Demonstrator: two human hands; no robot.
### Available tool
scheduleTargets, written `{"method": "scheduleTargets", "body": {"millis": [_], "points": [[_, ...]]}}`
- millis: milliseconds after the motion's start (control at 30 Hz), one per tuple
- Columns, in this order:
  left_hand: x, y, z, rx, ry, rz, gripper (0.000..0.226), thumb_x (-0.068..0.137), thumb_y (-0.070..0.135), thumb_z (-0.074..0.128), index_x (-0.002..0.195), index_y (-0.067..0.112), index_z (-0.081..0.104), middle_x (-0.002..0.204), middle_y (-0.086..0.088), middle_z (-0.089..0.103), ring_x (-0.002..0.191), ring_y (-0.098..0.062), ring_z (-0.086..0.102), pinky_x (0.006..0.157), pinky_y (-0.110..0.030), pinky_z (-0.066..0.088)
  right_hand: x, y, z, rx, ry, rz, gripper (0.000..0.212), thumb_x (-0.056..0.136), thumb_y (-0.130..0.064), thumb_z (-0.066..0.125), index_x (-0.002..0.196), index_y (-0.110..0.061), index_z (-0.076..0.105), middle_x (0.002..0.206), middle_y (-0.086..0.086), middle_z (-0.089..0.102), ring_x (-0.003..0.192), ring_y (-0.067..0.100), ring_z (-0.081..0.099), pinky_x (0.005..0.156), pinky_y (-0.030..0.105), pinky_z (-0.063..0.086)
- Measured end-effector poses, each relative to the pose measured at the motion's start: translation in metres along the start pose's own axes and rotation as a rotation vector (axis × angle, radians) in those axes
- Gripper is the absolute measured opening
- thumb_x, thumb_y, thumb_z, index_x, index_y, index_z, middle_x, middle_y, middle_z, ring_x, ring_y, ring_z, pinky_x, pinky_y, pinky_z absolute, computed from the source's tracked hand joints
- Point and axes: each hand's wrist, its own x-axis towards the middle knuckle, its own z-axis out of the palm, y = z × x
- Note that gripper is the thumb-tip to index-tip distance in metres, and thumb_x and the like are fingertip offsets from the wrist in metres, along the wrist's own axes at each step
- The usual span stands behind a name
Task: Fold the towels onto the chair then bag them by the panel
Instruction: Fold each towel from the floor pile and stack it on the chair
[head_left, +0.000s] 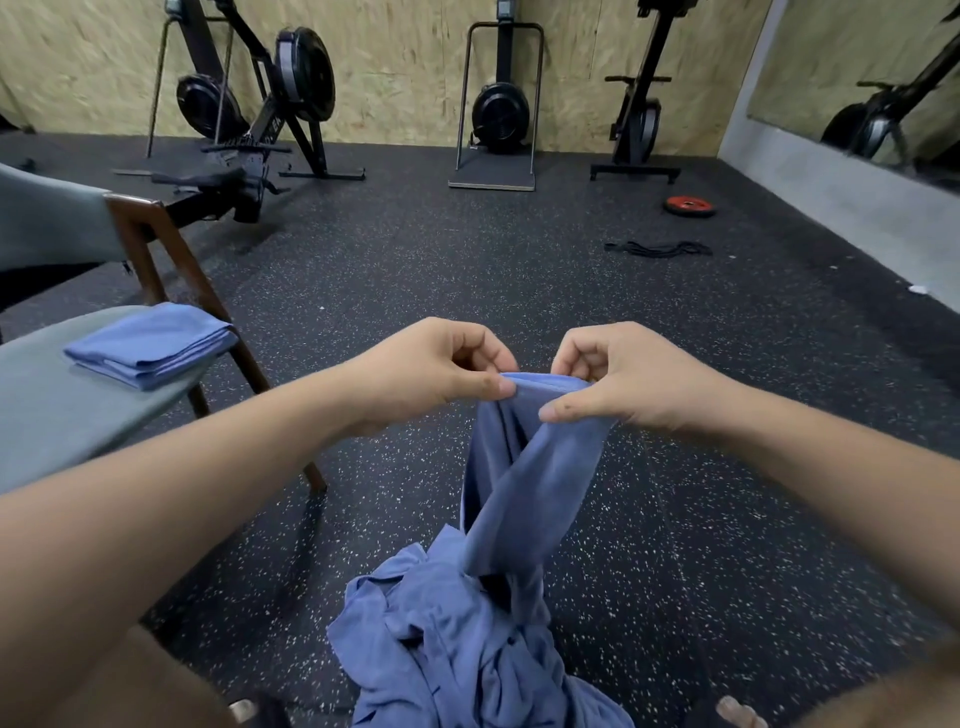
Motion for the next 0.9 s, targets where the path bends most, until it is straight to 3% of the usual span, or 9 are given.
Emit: {"method": "scheduleTargets", "body": {"millis": [100,300,400,500,600,667,733,900], "points": [[0.002,-0.006,-0.012,0.058,0.028,-0.001,0.009,0.094,0.021,0.084,0.101,0.018,0.079,0.088,0.0,0.071,0.082,-0.012,0.058,0.083,-0.035,0.044,0.001,0.009,-0.01,0.001,-0.027,0.061,0.028,0.076,-0.023,0.098,0.086,-0.015,0.073,0.08,0.013,0.075,0.064,0.012,0.06,0.06,0.033,0.048],[0.008,-0.026,-0.038,0.223,0.098,-0.015,0.006,0.095,0.02,0.082,0.094,0.023,0.077,0.083,0.002,0.068,0.077,-0.013,0.056,0.077,-0.036,0.043,-0.002,0.018,-0.029,0.003,0.033,0.08,0.022,0.082,-0.023,0.093,0.089,-0.011,0.076,0.088,0.014,0.078,0.07,0.009,0.059,0.058,0.015,0.04],[0.01,-0.034,-0.04,0.359,0.105,-0.042,0.011,0.092,0.02,0.083,0.091,0.026,0.074,0.076,0.008,0.063,0.069,-0.011,0.052,0.073,-0.035,0.044,-0.003,0.018,-0.031,0.05,0.072,0.058,0.018,0.085,-0.02,0.091,0.089,-0.011,0.076,0.087,0.01,0.079,0.073,0.009,0.063,0.06,0.014,0.044],[0.008,-0.032,-0.031,0.434,0.087,-0.056,0.011,0.088,0.021,0.084,0.089,0.028,0.075,0.075,0.01,0.07,0.066,-0.005,0.055,0.071,-0.028,0.046,-0.003,0.016,-0.026,0.077,0.098,-0.003,0.015,0.087,-0.017,0.089,0.09,-0.011,0.076,0.087,0.01,0.078,0.075,0.007,0.064,0.067,0.019,0.047],[0.002,-0.016,-0.011,0.42,0.028,-0.019,0.013,0.088,0.033,0.087,0.096,0.033,0.076,0.088,0.019,0.076,0.079,0.002,0.068,0.077,-0.021,0.051,-0.004,0.008,-0.015,0.095,0.069,-0.067,0.013,0.087,-0.014,0.089,0.091,-0.01,0.076,0.089,0.011,0.078,0.077,0.007,0.065,0.071,0.019,0.048],[-0.002,-0.003,0.003,0.341,0.005,0.027,0.02,0.088,0.043,0.087,0.103,0.034,0.076,0.097,0.018,0.077,0.092,-0.001,0.072,0.087,-0.022,0.055,-0.004,0.004,-0.007,0.056,0.031,-0.1,0.012,0.087,-0.014,0.089,0.089,-0.013,0.077,0.083,0.002,0.077,0.074,0.002,0.064,0.069,0.017,0.047],[-0.003,0.008,0.016,0.24,0.004,0.053,0.02,0.09,0.046,0.084,0.103,0.033,0.076,0.098,0.014,0.078,0.087,-0.005,0.071,0.085,-0.025,0.055,-0.003,0.002,0.001,-0.014,0.011,-0.12,0.013,0.085,-0.02,0.09,0.086,-0.021,0.077,0.081,-0.004,0.076,0.073,0.001,0.061,0.069,0.024,0.046],[0.0,0.014,0.029,0.21,0.06,0.056,0.022,0.091,0.047,0.083,0.094,0.026,0.077,0.075,0.007,0.065,0.063,-0.007,0.047,0.06,-0.025,0.038,0.0,0.004,0.01,-0.029,0.04,-0.101,0.025,0.073,-0.036,0.091,0.085,-0.025,0.072,0.084,0.001,0.076,0.076,0.011,0.06,0.073,0.044,0.051]]}}
